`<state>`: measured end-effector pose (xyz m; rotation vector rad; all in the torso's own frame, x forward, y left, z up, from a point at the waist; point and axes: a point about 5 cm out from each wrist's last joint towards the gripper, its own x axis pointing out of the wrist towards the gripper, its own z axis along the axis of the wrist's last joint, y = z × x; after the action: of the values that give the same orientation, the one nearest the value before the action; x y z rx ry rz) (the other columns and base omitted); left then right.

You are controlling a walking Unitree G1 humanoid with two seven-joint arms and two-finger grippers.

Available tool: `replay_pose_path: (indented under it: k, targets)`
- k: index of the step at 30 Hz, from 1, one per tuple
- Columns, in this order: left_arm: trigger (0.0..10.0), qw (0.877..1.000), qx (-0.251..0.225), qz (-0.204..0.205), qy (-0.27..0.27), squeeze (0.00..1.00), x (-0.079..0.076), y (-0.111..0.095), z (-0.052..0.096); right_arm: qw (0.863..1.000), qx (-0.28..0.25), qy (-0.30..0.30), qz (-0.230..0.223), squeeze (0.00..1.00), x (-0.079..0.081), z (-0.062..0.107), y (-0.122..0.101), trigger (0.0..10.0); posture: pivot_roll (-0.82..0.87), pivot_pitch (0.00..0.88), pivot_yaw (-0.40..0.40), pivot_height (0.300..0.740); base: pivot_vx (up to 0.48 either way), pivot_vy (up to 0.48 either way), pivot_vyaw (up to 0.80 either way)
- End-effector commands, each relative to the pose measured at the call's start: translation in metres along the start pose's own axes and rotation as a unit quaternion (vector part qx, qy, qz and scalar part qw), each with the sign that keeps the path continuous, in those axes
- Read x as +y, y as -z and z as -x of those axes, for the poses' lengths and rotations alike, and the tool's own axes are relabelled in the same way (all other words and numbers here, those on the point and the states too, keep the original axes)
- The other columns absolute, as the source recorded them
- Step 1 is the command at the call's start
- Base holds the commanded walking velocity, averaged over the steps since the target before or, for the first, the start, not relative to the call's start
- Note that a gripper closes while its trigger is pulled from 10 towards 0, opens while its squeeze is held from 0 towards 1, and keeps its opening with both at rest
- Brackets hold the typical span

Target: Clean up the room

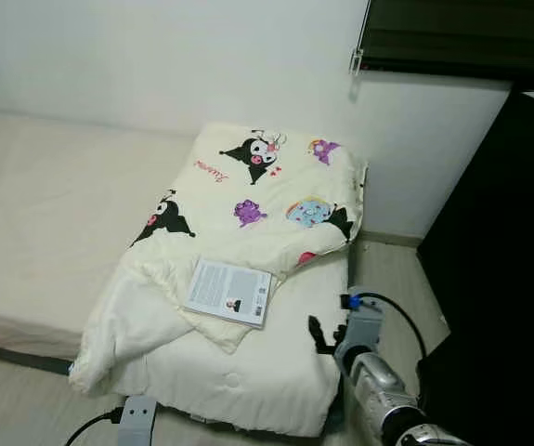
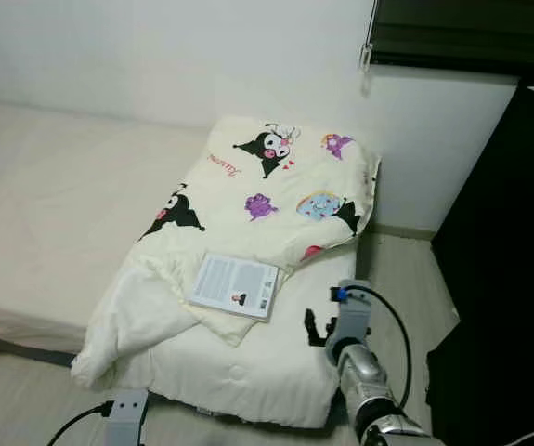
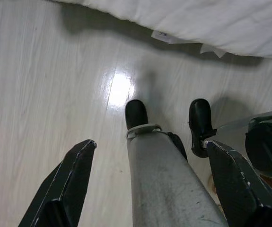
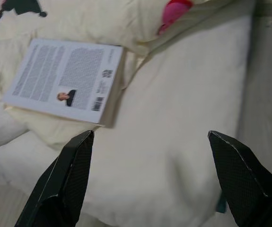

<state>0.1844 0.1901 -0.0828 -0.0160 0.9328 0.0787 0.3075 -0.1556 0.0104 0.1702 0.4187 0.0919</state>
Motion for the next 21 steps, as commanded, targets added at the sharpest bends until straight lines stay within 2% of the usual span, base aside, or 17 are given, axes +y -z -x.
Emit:
replay_pose_path:
  k: [1, 4, 6, 13, 21]
  targets:
    - [10.0, 1.0, 0.01, 0.013, -0.011, 0.0, 0.0064, 0.0079, 0.0019, 1.0, 0.007, -0.007, -0.011, 0.0, 0.0028, 0.0009, 0.0047, 10.0, -0.13, 0.091, -0.027, 0.74, 0.0, 0.0, 0.0]
    - [10.0, 1.0, 0.01, 0.015, -0.013, 0.0, 0.0068, 0.0079, 0.002, 1.0, 0.006, -0.012, -0.012, 0.0, 0.0037, 0.0012, 0.0054, 10.0, -0.13, 0.099, -0.028, 0.74, 0.0, 0.0, 0.0]
    - [10.0, 1.0, 0.01, 0.015, -0.015, 0.0, 0.0073, 0.008, 0.002, 0.999, -0.002, -0.038, -0.008, 0.0, 0.0073, 0.0025, 0.0066, 10.0, -0.13, 0.1, -0.027, 0.74, 0.0, 0.0, 0.0]
    - [10.0, 1.0, 0.007, 0.025, -0.005, 0.0, 0.0067, 0.007, 0.0019, 0.998, -0.004, -0.06, -0.001, 0.0, 0.0091, 0.0056, 0.0116, 10.0, -0.13, 0.118, -0.031, 0.74, 0.0, 0.0, 0.65]
    - [10.0, 1.0, 0.004, 0.013, 0.001, 0.0, 0.0059, 0.0042, 0.0013, 0.999, -0.012, -0.039, -0.009, 0.0, 0.0046, 0.0051, 0.0085, 10.0, -0.14, 0.12, -0.022, 0.74, 0.0, 0.0, 0.74]
